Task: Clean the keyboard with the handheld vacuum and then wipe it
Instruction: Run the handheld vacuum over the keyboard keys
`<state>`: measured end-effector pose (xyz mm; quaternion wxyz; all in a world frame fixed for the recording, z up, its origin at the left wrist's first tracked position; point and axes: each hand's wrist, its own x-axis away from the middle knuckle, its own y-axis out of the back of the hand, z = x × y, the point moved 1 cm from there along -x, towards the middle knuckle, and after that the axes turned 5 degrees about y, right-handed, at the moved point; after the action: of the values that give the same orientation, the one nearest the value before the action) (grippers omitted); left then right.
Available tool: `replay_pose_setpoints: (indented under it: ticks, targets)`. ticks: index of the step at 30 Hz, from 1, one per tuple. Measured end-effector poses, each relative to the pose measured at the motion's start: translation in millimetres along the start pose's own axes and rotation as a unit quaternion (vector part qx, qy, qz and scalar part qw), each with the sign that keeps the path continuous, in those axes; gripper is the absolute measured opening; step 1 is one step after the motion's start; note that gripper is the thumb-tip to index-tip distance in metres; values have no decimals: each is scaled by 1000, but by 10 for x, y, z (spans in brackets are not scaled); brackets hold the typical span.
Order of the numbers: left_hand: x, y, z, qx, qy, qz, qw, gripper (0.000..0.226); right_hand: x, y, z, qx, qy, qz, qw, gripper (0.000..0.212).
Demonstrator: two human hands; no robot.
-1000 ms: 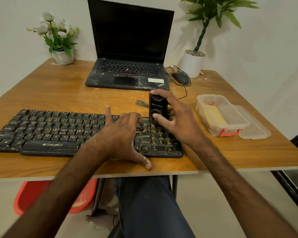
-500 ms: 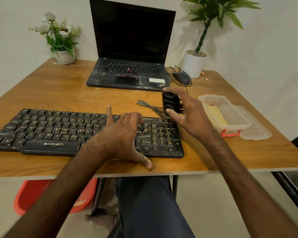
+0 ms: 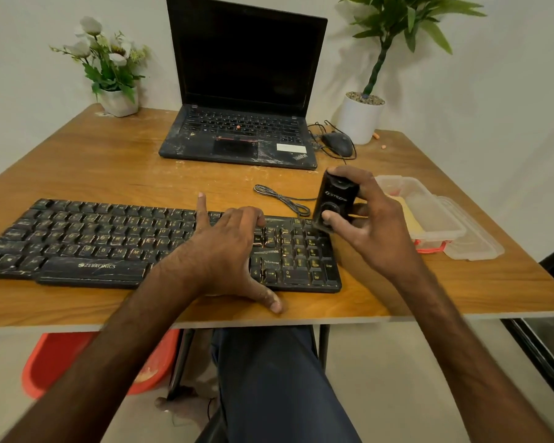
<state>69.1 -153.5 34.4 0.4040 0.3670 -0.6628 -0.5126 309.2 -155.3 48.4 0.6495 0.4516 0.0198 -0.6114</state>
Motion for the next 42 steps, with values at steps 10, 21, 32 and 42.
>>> replay_pose_setpoints:
  ticks: [10,21,32,42]
  targets:
    - [24,10,-20,-3,8,-5,1000,140,-225,-263,193,2,54,115,992,59]
    - [7,-5,-7,-19,4,1,1000,140,207,-181,341,-58,75,148,984,58]
    - [17,-10,-5,-8,1,-5,1000,137,168,-184,341,-94,54,171,979,56]
    - [15,16,-22,-30,5,-1,1000,143,-6,-336,230,-18,91,111,989,58]
